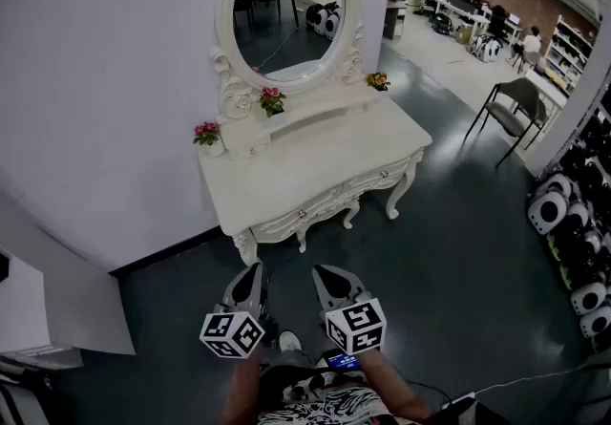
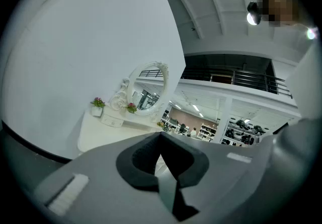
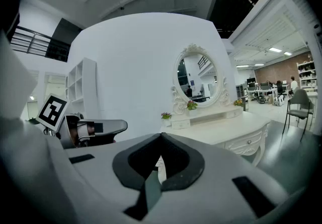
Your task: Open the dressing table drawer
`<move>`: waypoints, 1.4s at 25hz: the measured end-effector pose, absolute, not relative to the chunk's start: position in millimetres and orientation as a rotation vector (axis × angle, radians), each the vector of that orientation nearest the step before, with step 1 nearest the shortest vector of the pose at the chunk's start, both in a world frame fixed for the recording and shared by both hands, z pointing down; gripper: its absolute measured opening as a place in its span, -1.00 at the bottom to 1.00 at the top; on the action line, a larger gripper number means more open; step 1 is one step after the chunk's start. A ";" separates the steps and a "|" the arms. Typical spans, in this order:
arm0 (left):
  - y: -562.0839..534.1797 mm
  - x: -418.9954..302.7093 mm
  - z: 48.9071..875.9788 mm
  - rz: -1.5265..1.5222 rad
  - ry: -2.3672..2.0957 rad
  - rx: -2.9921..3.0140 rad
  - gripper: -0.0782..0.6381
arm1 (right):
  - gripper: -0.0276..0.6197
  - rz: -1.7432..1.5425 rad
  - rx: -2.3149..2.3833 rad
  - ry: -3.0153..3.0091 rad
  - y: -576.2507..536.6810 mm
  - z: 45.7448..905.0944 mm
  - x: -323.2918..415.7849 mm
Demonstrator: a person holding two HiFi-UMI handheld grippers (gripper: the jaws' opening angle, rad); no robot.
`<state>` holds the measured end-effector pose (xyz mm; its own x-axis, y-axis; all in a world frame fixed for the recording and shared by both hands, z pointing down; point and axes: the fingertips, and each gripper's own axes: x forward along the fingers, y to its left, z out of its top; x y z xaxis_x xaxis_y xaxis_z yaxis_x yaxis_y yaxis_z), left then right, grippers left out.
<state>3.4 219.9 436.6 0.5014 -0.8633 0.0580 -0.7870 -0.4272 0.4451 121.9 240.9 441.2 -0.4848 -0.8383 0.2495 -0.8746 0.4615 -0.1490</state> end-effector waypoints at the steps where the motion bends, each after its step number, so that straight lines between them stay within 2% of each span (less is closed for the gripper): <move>1: 224.1 3.1 437.1 -0.247 -1.367 2.333 -0.78 | -0.91 0.383 1.512 -2.567 244.1 440.2 122.3; 15: 221.1 -1.8 435.1 -0.201 -1.450 2.374 -0.78 | -0.89 0.367 1.535 -2.568 233.5 439.3 127.6; 16: 217.2 -3.3 437.2 -0.187 -1.460 2.374 -0.78 | -0.71 0.375 1.527 -2.565 228.5 442.2 126.3; 17: 212.6 -5.1 439.8 -0.174 -1.470 2.371 -0.78 | -0.65 0.382 1.520 -2.560 223.2 445.3 125.1; 20: 194.8 -12.9 447.9 -0.156 -1.489 2.354 -0.78 | -0.65 0.395 1.509 -2.546 203.5 453.6 120.6; 27: 99.1 -46.2 478.9 -0.060 -1.535 2.327 -0.78 | -0.71 0.448 1.469 -2.510 105.0 486.5 94.5; 35: -35.8 -90.9 503.0 0.046 -1.491 2.304 -0.78 | -0.67 0.506 1.458 -2.436 -33.1 507.8 47.9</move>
